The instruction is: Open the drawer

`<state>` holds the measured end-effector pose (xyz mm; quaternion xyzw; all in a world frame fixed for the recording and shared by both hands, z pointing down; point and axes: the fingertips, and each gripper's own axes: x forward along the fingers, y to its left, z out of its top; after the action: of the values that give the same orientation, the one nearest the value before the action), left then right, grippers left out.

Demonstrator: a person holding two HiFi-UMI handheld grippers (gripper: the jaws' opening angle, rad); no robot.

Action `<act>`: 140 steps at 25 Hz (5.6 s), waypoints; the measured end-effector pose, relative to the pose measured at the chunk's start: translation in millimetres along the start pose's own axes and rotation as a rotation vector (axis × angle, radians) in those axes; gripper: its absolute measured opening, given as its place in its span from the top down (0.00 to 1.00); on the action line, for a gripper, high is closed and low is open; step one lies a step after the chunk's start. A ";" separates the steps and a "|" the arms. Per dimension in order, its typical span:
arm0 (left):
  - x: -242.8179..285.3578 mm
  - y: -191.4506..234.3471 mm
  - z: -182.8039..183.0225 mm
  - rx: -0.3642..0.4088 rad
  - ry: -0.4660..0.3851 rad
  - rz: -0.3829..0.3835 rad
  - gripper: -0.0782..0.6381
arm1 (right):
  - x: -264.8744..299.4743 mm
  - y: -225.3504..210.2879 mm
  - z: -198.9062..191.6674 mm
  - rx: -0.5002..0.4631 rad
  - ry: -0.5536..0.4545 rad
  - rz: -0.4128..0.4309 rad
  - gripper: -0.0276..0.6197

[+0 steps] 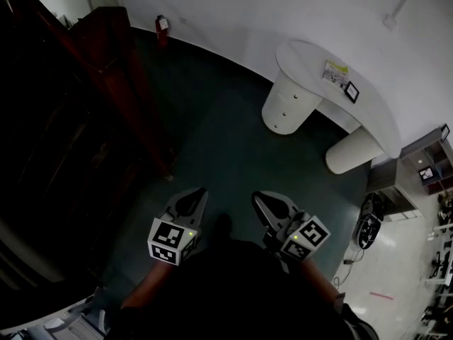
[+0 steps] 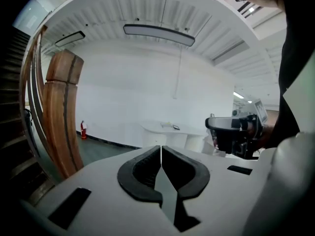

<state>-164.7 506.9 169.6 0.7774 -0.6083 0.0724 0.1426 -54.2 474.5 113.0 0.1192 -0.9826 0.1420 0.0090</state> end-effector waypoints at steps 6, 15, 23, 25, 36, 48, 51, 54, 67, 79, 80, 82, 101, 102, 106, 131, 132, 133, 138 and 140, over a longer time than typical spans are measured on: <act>69.8 48.5 48.4 0.034 -0.036 0.070 0.86 | 21.0 -69.8 32.3 -0.014 0.006 0.020 0.93; 173.9 64.6 67.1 0.031 0.030 -0.042 0.86 | 42.5 -156.4 54.1 0.039 -0.050 -0.064 0.93; 291.9 113.6 117.1 0.079 0.054 -0.173 0.86 | 95.8 -262.5 94.9 0.033 -0.095 -0.171 0.93; 325.3 125.6 134.0 0.092 0.065 -0.218 0.86 | 111.0 -293.9 110.2 0.036 -0.113 -0.211 0.93; 480.4 182.4 210.5 0.185 0.098 -0.463 0.86 | 183.8 -416.6 174.6 0.064 -0.182 -0.408 0.93; 570.3 132.7 204.7 0.174 0.171 -0.571 0.86 | 141.0 -498.0 163.4 0.113 -0.125 -0.512 0.93; 584.3 111.6 209.9 0.172 0.173 -0.550 0.86 | 113.8 -516.4 162.6 0.142 -0.139 -0.514 0.93; 595.1 91.3 211.7 0.173 0.173 -0.523 0.86 | 90.8 -532.3 164.5 0.137 -0.145 -0.493 0.93; 628.4 39.2 185.7 0.174 0.168 -0.567 0.86 | 60.6 -568.7 136.9 0.127 -0.101 -0.475 0.93; 701.3 63.6 89.2 0.176 0.150 -0.562 0.86 | 74.3 -651.7 54.0 0.098 -0.059 -0.452 0.93; 710.7 64.4 75.8 0.175 0.150 -0.562 0.86 | 75.3 -662.3 40.0 0.097 -0.054 -0.448 0.93; 730.9 66.2 46.6 0.175 0.155 -0.564 0.86 | 77.1 -684.5 11.8 0.094 -0.047 -0.442 0.93; 894.1 102.8 -190.7 0.374 0.096 -0.714 0.86 | 109.1 -850.1 -244.9 0.009 -0.009 -0.386 0.93; 898.6 103.3 -200.6 0.384 0.082 -0.718 0.86 | 106.1 -857.4 -256.9 0.011 -0.008 -0.393 0.93; 916.9 107.2 -244.1 0.397 0.053 -0.778 0.86 | 108.5 -885.3 -302.5 0.003 0.036 -0.399 0.93; 1026.3 139.6 -432.5 0.435 0.378 -0.806 0.86 | 177.7 -1040.0 -571.6 -0.143 0.571 -0.461 0.82; 1025.9 142.4 -430.2 0.415 0.372 -0.796 0.86 | 179.4 -1043.4 -576.0 -0.146 0.579 -0.478 0.82; 1026.2 146.0 -426.9 0.400 0.363 -0.785 0.86 | 180.3 -1046.0 -580.9 -0.153 0.593 -0.493 0.82; 1028.6 162.3 -416.8 0.345 0.332 -0.739 0.86 | 179.1 -1054.0 -598.8 -0.188 0.648 -0.537 0.82; 1027.0 166.2 -419.1 0.353 0.335 -0.739 0.86 | 182.3 -1054.7 -600.4 -0.200 0.665 -0.542 0.82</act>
<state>-43.6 -349.9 883.3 0.9326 -0.2364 0.2445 0.1207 8.9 -381.1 990.6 0.3192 -0.8684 0.0694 0.3731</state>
